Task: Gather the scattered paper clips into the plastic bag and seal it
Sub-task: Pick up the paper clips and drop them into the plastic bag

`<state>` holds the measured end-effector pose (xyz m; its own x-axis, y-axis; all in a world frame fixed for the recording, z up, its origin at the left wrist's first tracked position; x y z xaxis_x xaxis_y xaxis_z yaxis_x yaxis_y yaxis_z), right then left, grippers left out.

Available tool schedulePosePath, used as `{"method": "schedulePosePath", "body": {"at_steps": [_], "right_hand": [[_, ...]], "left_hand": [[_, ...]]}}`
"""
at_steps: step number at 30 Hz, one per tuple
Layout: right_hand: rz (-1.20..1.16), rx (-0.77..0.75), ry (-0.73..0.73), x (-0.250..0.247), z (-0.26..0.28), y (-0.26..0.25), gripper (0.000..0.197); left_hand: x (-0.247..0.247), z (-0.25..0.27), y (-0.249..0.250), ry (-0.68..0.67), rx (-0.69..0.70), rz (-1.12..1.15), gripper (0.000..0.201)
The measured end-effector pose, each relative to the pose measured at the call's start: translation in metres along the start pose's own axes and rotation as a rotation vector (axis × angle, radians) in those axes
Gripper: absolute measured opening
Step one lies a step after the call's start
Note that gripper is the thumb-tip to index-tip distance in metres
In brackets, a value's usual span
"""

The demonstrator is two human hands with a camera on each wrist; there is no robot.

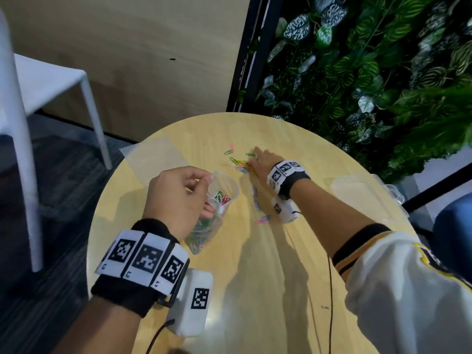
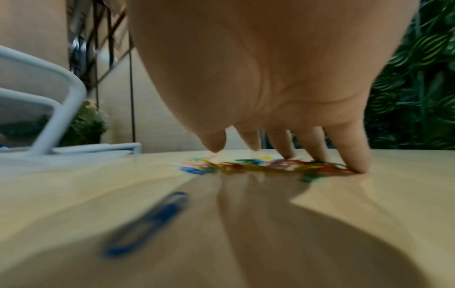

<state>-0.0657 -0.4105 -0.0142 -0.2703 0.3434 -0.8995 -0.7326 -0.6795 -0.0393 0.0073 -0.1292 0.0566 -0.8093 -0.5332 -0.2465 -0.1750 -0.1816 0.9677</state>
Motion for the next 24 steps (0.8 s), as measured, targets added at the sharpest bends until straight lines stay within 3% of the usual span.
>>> {"method": "schedulePosePath", "body": {"at_steps": [2,8,15,19,21,24], "right_hand": [[0.072,-0.001,-0.025,0.007,0.005,-0.015,0.047],[0.15,0.042,-0.031,0.004,0.023,-0.047,0.025],[0.041,0.061,0.069,0.013,0.059,-0.014,0.021],[-0.386,0.068,0.128,0.015,0.086,0.025,0.011],[-0.866,0.083,0.141,0.017,0.102,0.04,0.006],[-1.533,-0.07,0.053,0.009,0.127,0.029,0.01]], "left_hand": [[0.002,0.001,0.001,-0.003,-0.004,-0.009,0.011],[0.001,0.001,0.001,-0.001,-0.004,-0.005,0.01],[0.003,0.006,0.008,-0.019,0.011,-0.027,0.009],[0.008,0.008,0.009,-0.03,0.002,-0.023,0.01],[0.011,0.008,0.01,-0.039,-0.003,-0.018,0.01],[0.015,0.009,0.012,-0.044,-0.004,-0.03,0.011]]}}
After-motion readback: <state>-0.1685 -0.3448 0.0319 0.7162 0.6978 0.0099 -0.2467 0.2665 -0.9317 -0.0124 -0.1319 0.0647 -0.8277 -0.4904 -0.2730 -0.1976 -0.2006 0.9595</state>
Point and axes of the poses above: each hand's wrist, its own z-axis away from the middle knuckle, its own x-axis out of the palm, y = z × x, the point moved 4 cm from there along -z, towards the middle knuckle, and after that the axes turned 11 degrees about -y, right-handed, at the moved point
